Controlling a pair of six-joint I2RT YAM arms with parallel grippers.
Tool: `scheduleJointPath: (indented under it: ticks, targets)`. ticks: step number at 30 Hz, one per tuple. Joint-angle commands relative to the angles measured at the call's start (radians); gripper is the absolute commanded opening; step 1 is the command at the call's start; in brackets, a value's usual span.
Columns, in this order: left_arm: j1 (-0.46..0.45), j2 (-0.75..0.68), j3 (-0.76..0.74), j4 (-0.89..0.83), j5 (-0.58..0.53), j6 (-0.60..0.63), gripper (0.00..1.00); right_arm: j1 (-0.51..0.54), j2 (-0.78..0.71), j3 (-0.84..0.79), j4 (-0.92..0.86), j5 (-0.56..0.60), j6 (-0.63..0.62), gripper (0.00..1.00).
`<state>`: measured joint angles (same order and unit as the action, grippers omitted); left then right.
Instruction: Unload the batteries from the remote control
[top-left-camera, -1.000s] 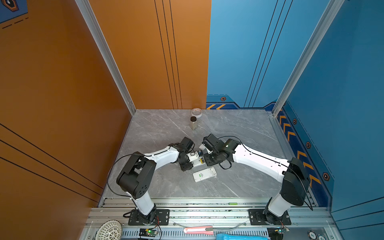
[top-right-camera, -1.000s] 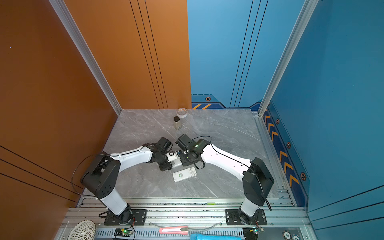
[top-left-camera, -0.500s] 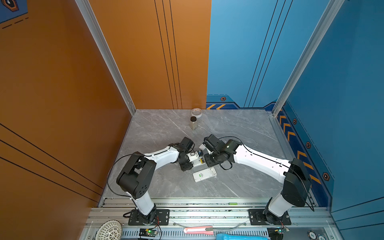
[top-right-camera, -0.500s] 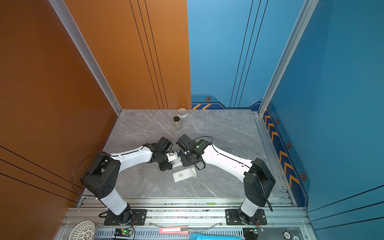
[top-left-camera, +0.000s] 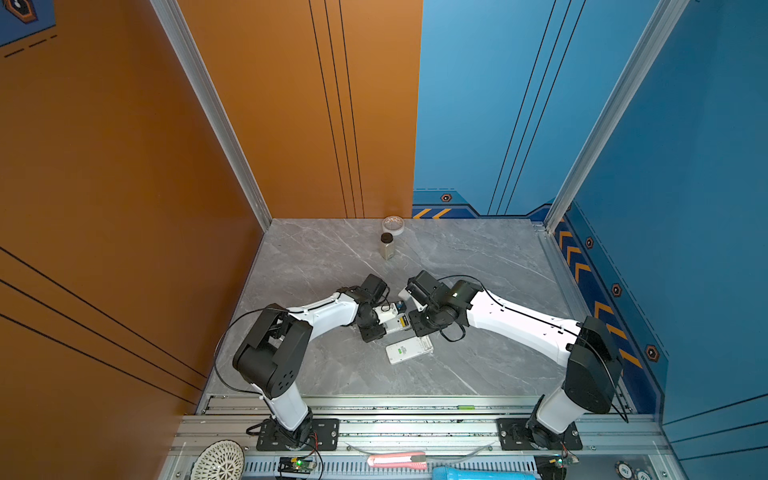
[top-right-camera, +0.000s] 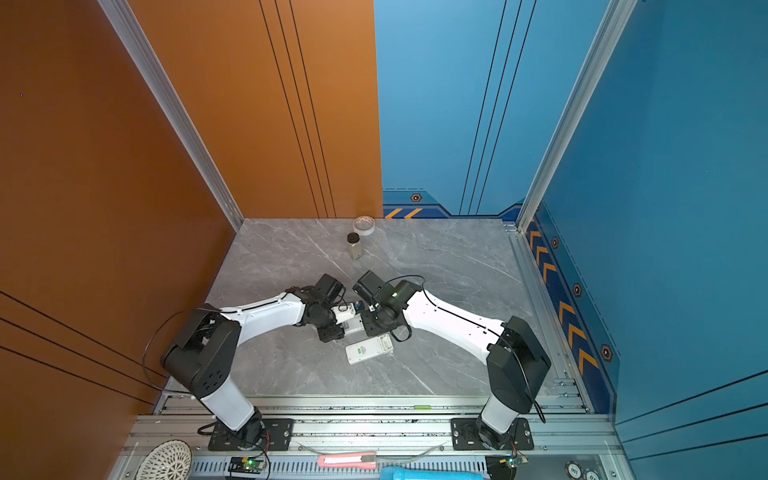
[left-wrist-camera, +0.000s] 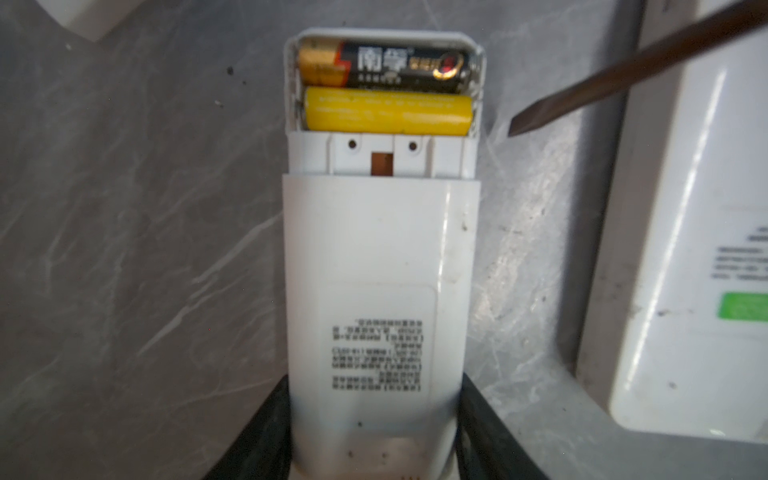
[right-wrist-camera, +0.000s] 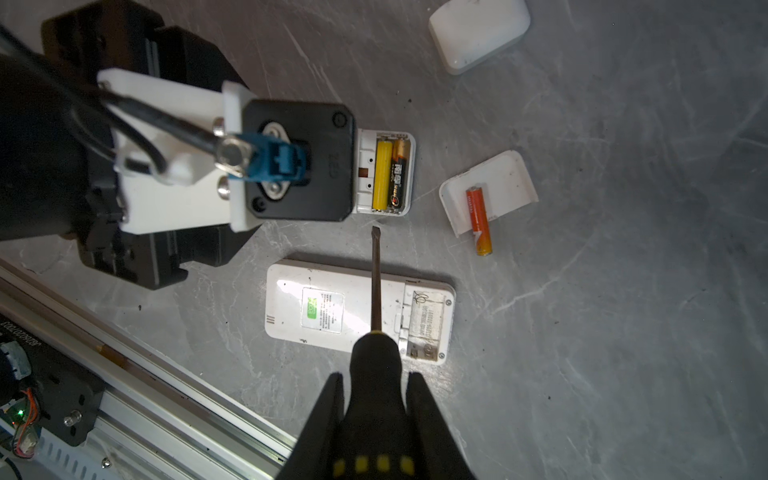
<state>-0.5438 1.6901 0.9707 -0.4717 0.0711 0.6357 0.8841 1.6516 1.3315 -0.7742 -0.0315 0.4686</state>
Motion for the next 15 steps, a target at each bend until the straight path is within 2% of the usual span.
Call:
scheduleJointPath:
  ticks: [1, 15]
  targets:
    - [-0.008, -0.025, -0.012, -0.035, -0.013, 0.004, 0.33, -0.004, -0.048, 0.007, -0.008, 0.020, -0.011, 0.00]
    - [-0.015, -0.027, -0.011, -0.035, -0.022, 0.005, 0.33, -0.007, -0.021, 0.020, 0.001, 0.024, -0.024, 0.00]
